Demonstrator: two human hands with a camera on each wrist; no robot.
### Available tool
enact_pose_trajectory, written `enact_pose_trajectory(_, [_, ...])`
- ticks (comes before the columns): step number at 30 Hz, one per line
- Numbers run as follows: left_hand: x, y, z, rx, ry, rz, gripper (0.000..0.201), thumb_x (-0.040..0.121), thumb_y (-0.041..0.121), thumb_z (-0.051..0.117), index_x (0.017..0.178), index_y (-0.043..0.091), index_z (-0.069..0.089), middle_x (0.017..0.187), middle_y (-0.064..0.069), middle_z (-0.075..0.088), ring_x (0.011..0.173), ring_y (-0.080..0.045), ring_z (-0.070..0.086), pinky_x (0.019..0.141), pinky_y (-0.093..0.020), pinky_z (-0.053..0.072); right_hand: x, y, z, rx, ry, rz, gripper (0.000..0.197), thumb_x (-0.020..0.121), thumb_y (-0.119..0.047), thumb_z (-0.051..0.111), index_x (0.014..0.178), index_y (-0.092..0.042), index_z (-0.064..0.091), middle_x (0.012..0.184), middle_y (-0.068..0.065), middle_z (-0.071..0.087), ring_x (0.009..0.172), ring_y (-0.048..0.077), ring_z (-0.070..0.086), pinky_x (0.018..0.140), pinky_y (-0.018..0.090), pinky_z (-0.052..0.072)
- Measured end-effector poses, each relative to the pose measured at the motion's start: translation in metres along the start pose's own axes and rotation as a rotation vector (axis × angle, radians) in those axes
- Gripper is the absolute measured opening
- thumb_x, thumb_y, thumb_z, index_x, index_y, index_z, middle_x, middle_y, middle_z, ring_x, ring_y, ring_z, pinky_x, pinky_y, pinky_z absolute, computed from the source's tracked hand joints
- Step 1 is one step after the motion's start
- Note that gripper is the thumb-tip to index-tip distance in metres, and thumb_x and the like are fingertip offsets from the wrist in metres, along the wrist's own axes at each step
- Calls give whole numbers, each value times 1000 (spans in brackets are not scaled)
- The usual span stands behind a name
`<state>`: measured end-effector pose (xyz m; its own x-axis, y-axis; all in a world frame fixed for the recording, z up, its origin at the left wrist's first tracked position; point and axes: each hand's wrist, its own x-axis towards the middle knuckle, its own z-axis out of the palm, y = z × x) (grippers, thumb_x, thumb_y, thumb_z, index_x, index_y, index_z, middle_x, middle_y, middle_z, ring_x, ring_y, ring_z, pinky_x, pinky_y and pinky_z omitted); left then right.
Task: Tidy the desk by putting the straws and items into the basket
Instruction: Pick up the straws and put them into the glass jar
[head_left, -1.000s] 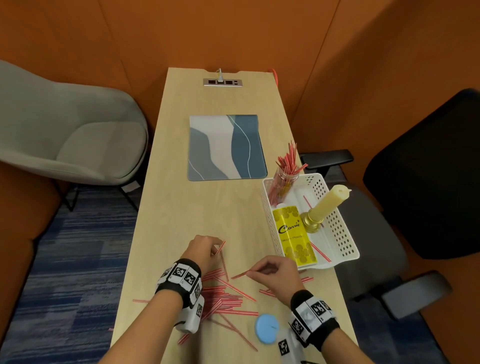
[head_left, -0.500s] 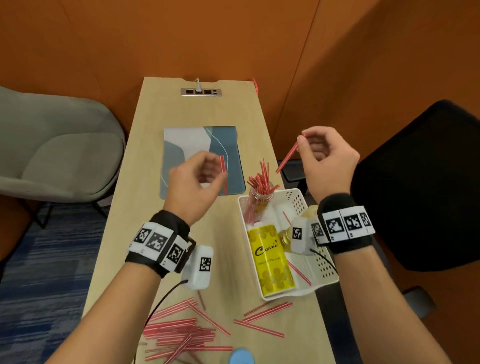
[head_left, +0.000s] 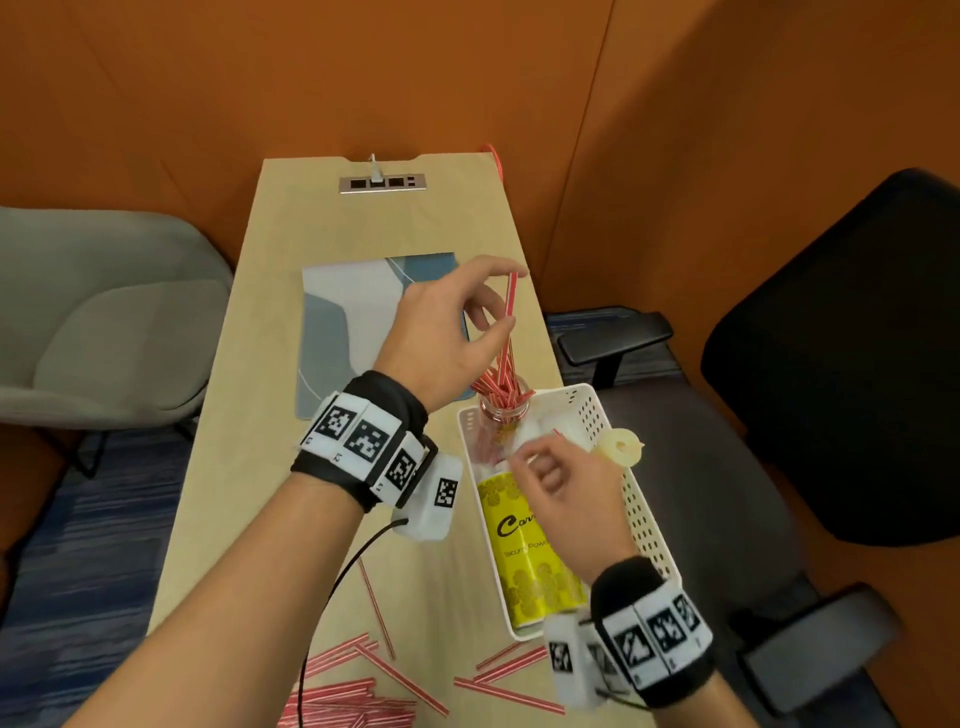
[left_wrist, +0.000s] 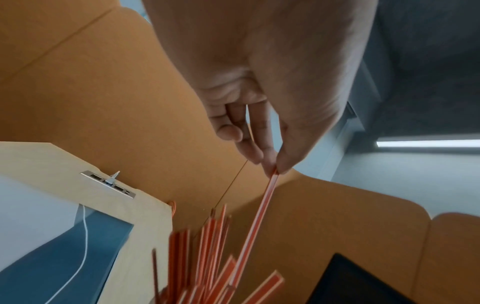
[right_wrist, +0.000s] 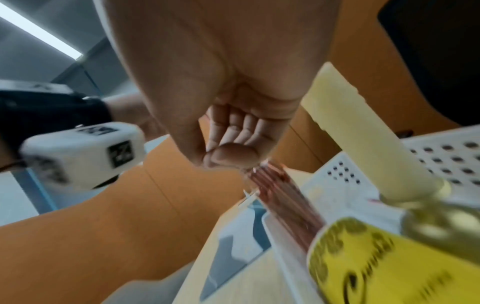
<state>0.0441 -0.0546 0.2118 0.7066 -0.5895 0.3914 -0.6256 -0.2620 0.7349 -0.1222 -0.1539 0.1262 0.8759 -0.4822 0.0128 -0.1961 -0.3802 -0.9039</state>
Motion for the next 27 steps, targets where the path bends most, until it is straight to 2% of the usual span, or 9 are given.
enact_pose_trajectory(4, [0,-10,20,96,-117,-30,34,83,16,67,111,32,57,74,13,66,72,-8,61,75,-28,52,-40,29,29,0,-241,83,7,87,-22,70,81,-20,70,54,-9,48,49,6,41,52,17,36])
enact_pose_trajectory(8, [-3,-23,33,250,-206,-41,28,82,21,69,105,32,56,80,16,64,76,-8,56,76,-36,53,-64,43,51,-51,-380,120,7,86,-28,69,82,-23,71,57,-10,54,51,6,50,52,12,37])
enact_pose_trajectory(10, [-7,-28,36,281,-216,-45,34,82,26,73,111,32,57,92,15,62,84,-7,50,81,-32,50,-71,51,58,-81,-432,134,8,86,-29,68,84,-23,71,58,-12,55,50,5,52,53,13,39])
enact_pose_trajectory(14, [-15,-34,34,263,-127,-21,49,80,27,74,125,27,55,116,9,58,98,-4,41,88,-23,37,-81,64,72,-210,-529,128,10,84,-28,65,87,-21,71,60,-14,54,56,5,52,61,24,50])
enact_pose_trajectory(19, [-39,-43,13,201,-17,-66,44,83,28,69,125,25,56,111,5,56,93,-9,45,85,-23,37,-102,69,98,-387,-691,101,15,81,-28,71,96,-24,70,69,-13,56,70,7,57,75,27,53])
enact_pose_trajectory(22, [-84,-66,-3,132,62,-199,38,83,22,71,119,23,60,102,4,59,82,-7,48,79,-15,39,-118,70,120,-521,-756,79,36,79,-37,74,111,-24,64,95,-3,58,91,20,61,80,31,52])
enact_pose_trajectory(24, [-131,-91,-11,125,64,-381,31,82,18,71,111,25,63,94,4,62,75,-3,51,75,-17,43,-129,72,133,-647,-803,30,44,80,-36,73,119,-20,59,110,5,56,100,28,61,85,35,50])
enact_pose_trajectory(26, [-180,-114,-17,206,-52,-598,21,81,15,70,98,27,67,84,7,64,70,-8,56,74,-27,51,-136,74,141,-715,-785,25,38,85,-33,70,119,-18,59,113,7,58,103,29,61,86,36,49])
enact_pose_trajectory(27, [-204,-123,-19,232,-145,-699,18,81,13,70,91,28,68,80,8,65,69,-11,59,73,-28,53,-138,75,144,-724,-759,38,33,88,-33,68,116,-17,61,113,6,59,103,27,61,86,35,49])
